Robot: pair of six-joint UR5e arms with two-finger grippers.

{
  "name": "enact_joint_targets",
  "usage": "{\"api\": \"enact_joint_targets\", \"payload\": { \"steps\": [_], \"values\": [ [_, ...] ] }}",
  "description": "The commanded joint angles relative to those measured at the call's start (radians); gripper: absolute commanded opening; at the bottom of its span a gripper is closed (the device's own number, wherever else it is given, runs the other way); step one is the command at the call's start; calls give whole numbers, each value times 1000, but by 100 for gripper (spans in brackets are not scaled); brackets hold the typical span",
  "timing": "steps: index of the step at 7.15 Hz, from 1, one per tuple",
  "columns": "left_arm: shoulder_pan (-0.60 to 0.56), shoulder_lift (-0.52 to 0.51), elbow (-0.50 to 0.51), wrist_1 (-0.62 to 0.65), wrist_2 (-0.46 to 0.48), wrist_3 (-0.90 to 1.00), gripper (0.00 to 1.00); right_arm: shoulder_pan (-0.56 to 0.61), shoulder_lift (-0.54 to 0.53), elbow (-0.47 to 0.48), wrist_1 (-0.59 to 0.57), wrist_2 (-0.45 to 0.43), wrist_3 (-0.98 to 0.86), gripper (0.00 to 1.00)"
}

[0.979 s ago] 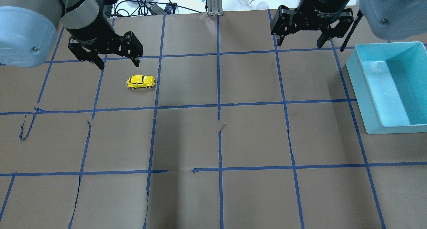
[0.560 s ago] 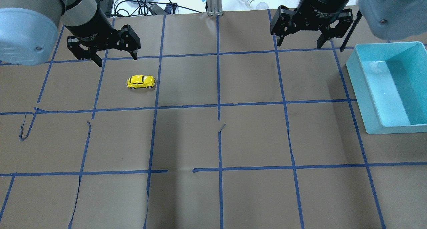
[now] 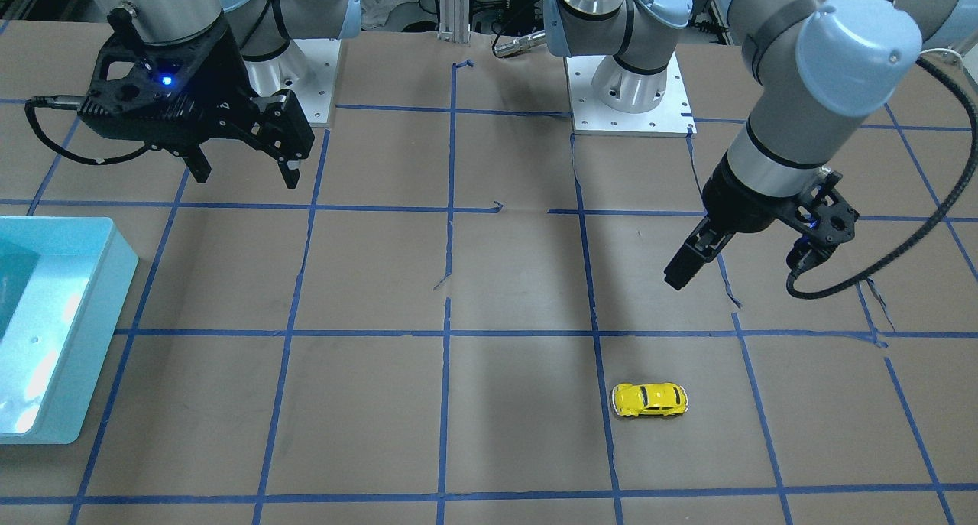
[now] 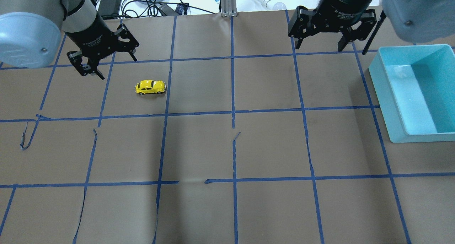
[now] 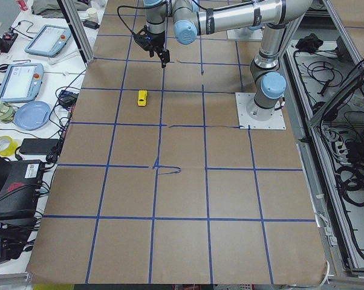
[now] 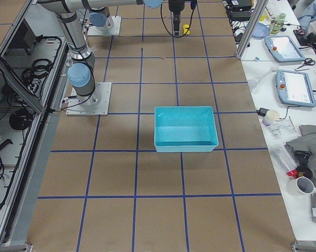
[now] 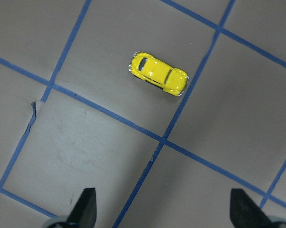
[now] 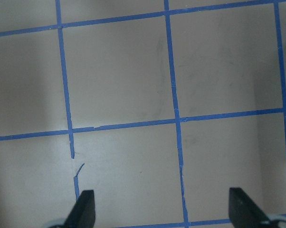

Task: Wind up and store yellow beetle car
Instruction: 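Lower the left gripper onto the yellow car and grasp it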

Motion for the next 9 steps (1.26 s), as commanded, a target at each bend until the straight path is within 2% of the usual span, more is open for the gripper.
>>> {"api": "enact_joint_targets", "payload": {
  "steps": [1, 2, 5, 9],
  "values": [
    [8, -72, -51, 163, -9, -292, 100, 0, 1, 0, 0, 0, 2, 100],
    [8, -120, -49, 191, -10, -413, 100, 1, 3, 2, -2, -2, 2, 100],
    [11, -258, -40, 343, -63, -543, 100, 0, 3, 5, 0, 0, 2, 100],
    [11, -372, -7, 392, -63, -559, 100, 0, 3, 31, -3, -3, 2, 100]
  ]
}}
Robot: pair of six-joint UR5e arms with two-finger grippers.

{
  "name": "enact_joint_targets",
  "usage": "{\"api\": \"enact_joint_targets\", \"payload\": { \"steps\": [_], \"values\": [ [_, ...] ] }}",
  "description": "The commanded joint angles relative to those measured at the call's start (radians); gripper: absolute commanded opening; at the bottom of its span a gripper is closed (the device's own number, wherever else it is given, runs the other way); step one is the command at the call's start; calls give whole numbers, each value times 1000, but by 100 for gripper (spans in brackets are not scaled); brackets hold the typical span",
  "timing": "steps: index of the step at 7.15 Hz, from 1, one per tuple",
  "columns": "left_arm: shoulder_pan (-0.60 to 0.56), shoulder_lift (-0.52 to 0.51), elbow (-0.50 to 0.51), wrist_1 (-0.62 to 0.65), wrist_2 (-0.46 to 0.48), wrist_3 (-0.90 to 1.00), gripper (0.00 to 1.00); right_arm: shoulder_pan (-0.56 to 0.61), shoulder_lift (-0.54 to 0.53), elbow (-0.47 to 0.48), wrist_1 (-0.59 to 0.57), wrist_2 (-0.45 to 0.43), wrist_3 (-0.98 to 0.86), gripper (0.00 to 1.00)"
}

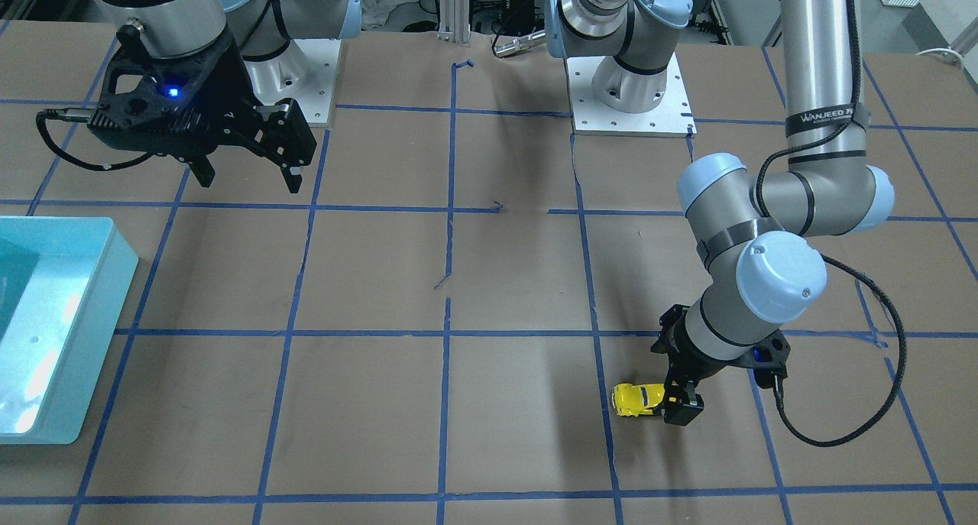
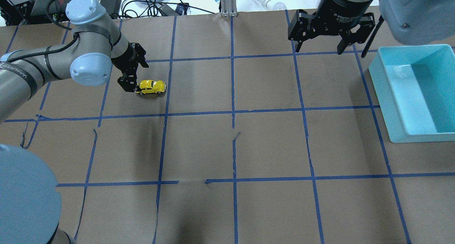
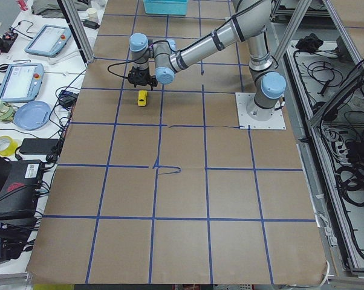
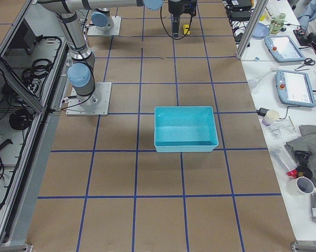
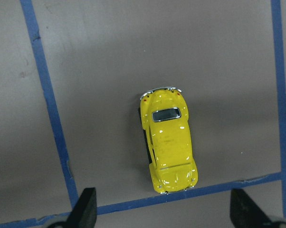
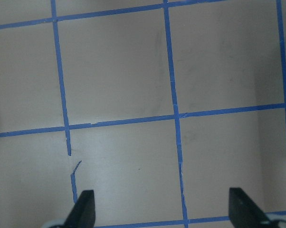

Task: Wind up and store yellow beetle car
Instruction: 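Lower the left gripper onto the yellow car and grasp it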

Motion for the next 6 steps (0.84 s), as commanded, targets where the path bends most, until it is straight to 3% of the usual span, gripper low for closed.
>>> {"api": "enact_joint_targets", "payload": {
  "steps": [1, 5, 6],
  "values": [
    [0, -44, 21, 7, -1, -37, 100, -2, 0, 10, 0, -4, -2, 100],
    [0, -82, 24, 8, 8, -70, 100, -7, 2, 12, -2, -4, 0, 100],
    [0, -84, 24, 7, 8, -70, 69, -7, 2, 10, -2, -4, -2, 100]
  ]
}}
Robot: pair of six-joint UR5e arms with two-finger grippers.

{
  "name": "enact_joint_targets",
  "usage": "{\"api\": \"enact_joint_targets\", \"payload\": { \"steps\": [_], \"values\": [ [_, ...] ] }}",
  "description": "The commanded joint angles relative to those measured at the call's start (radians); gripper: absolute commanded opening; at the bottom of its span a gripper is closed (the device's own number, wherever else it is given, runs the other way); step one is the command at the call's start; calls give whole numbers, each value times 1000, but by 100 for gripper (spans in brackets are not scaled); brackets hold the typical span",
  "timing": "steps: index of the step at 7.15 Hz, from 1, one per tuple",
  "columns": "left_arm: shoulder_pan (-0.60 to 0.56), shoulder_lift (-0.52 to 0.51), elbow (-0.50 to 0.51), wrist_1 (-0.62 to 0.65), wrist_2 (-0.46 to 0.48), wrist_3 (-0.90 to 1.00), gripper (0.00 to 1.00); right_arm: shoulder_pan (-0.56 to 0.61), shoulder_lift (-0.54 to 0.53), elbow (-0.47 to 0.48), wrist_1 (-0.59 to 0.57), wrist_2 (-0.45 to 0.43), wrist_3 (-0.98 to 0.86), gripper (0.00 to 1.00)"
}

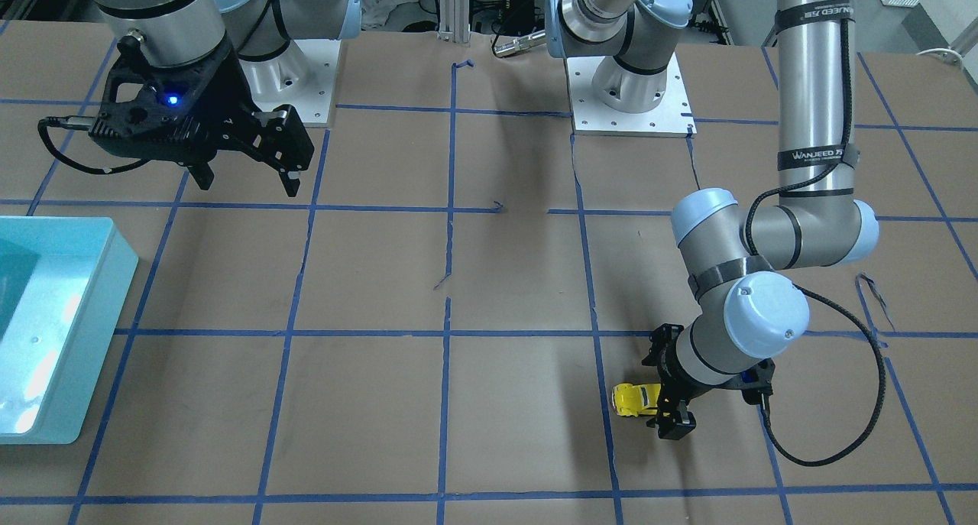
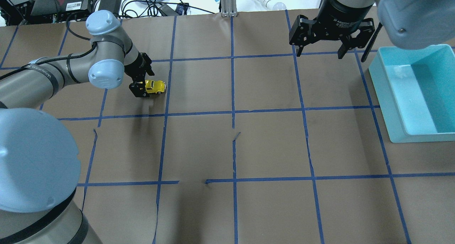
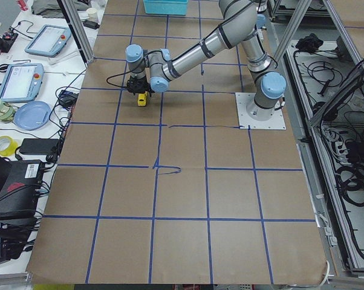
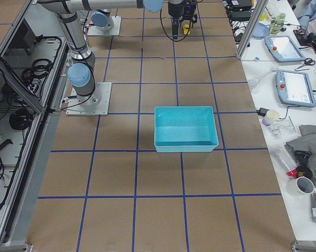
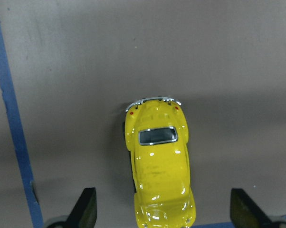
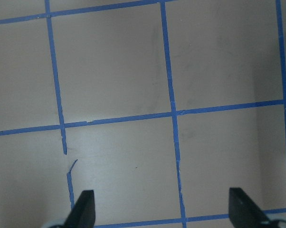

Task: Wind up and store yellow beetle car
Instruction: 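Press the held car to the table and drag it back with the left gripper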

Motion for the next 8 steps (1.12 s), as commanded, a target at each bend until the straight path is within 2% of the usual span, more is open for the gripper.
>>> {"api": "enact_joint_targets", "payload": {
  "steps": [1, 2, 3, 5, 6, 7, 8],
  "values": [
    [2, -5, 2, -1, 1, 5, 33, -1, 0, 1, 0, 2, -1, 100],
    [3, -2, 5, -1, 1, 1, 8, -1, 0, -1, 0, 0, -1, 100],
    [3, -2, 26, -1, -2, -1, 0, 2, -1, 1, 0, 3, 2, 100],
    [3, 9, 47, -8, -23, -7, 0, -2, -1, 1, 1, -1, -3, 100],
    [3, 12, 41, -19, -122, -13, 0, 4, -1, 1, 1, -2, 0, 100],
    [3, 12, 39, -43, -175, -15, 0, -2, -6, 1, 1, -8, -1, 100],
    [2, 4, 39, -44, -181, -15, 0, 1, -6, 1, 3, 3, 0, 100]
  ]
}}
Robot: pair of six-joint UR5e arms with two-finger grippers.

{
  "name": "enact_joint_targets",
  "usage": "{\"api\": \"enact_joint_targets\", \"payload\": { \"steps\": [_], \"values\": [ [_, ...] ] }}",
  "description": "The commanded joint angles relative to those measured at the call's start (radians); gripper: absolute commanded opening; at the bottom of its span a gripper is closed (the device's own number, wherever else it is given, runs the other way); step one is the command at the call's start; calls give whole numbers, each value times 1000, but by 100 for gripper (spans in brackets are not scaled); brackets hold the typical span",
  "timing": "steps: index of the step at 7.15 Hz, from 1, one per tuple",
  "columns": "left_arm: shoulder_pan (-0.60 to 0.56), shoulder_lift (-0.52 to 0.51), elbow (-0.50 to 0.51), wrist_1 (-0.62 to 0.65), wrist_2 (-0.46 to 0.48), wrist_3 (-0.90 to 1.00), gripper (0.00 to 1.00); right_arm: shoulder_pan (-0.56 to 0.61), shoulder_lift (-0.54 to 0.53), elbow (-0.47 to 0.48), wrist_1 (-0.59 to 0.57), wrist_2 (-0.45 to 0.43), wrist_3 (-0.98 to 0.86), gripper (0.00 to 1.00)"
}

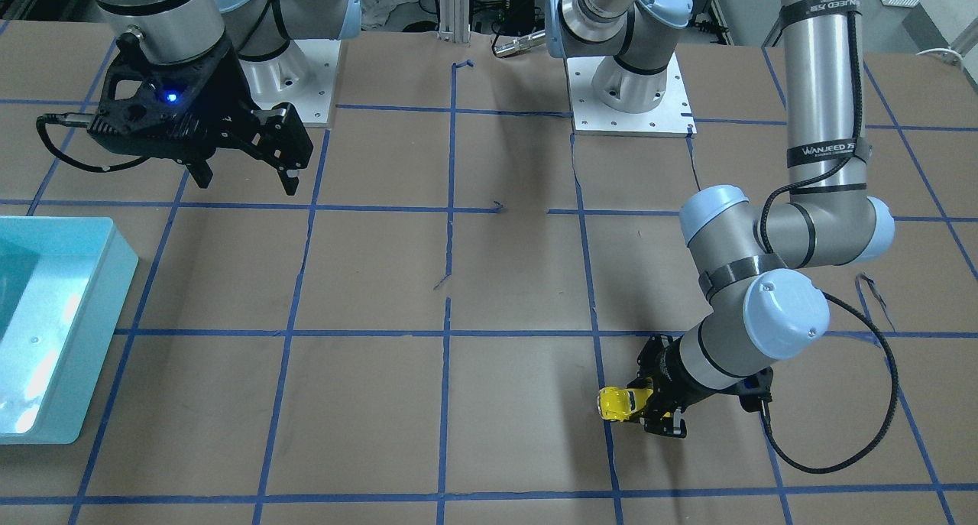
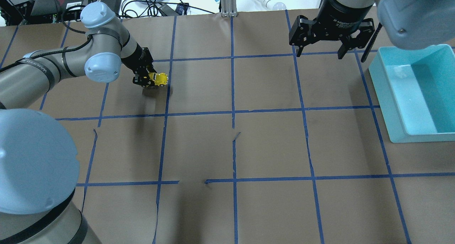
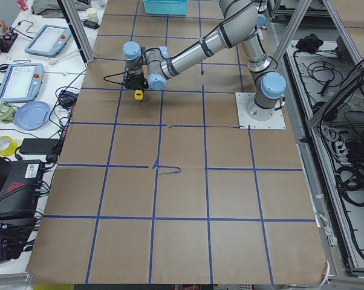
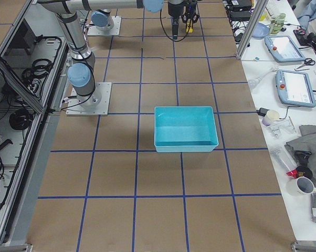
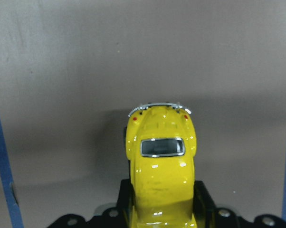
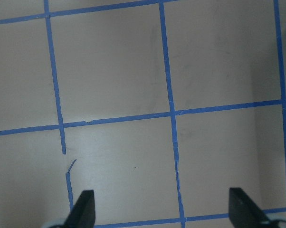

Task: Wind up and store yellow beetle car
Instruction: 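Press the held car to the table and drag it back with the left gripper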

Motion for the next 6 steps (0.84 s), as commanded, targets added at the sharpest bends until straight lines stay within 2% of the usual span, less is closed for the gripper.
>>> {"api": "enact_joint_targets", "payload": {
  "steps": [1, 2, 3, 6],
  "values": [
    [-1, -16, -2, -9, -50, -12, 0, 1, 3, 8, 0, 6, 2, 100],
    [0, -16, -2, -15, -77, -30, 0, 1, 3, 17, -2, 6, 6, 100],
    [0, -17, 4, -56, -72, -29, 0, -1, 3, 29, -32, 6, 7, 100],
    [20, -33, 4, -58, -64, -18, 0, 1, 3, 40, -56, 6, 2, 100]
  ]
}}
